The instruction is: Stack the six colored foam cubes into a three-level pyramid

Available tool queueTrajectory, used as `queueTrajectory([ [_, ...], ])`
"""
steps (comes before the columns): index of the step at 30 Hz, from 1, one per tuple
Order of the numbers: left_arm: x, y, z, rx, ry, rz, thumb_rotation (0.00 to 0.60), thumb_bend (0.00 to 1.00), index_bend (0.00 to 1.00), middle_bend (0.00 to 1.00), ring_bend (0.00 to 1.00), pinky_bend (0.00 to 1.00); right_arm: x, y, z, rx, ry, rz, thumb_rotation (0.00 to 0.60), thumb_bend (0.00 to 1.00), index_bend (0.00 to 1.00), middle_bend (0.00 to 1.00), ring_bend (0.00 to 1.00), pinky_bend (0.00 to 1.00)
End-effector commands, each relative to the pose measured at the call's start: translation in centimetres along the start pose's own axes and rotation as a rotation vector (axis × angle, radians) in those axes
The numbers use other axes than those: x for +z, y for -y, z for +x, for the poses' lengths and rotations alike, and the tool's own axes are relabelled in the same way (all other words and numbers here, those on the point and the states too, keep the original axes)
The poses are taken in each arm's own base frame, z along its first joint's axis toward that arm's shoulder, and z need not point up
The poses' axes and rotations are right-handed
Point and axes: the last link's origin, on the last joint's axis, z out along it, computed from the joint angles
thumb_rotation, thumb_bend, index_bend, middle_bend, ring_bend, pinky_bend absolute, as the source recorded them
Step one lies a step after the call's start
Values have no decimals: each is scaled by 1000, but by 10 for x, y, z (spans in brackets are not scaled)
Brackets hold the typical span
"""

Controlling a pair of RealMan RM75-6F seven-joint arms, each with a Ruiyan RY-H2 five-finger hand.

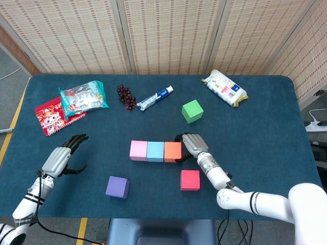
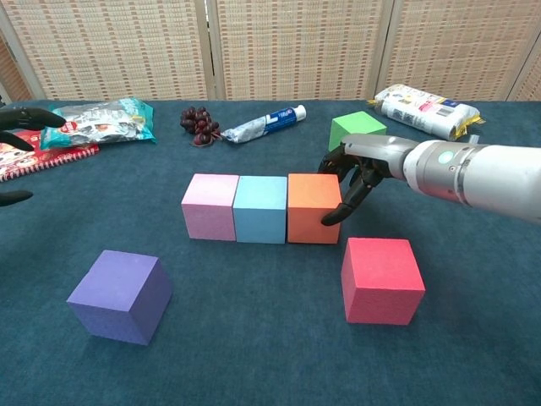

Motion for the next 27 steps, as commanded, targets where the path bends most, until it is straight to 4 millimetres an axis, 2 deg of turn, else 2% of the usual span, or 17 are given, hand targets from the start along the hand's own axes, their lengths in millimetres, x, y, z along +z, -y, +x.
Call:
queueTrajectory([
  [1, 0, 0, 0, -2, 1, 0, 600, 316, 92, 34, 0, 165, 1, 1, 0, -1, -2, -2, 600, 154, 571, 430, 317, 349],
  [27, 0, 4, -1, -13, 5, 3, 600, 316, 83, 28, 0, 165, 7, 9, -3, -4, 7, -5, 600, 153, 559, 430, 317, 349],
])
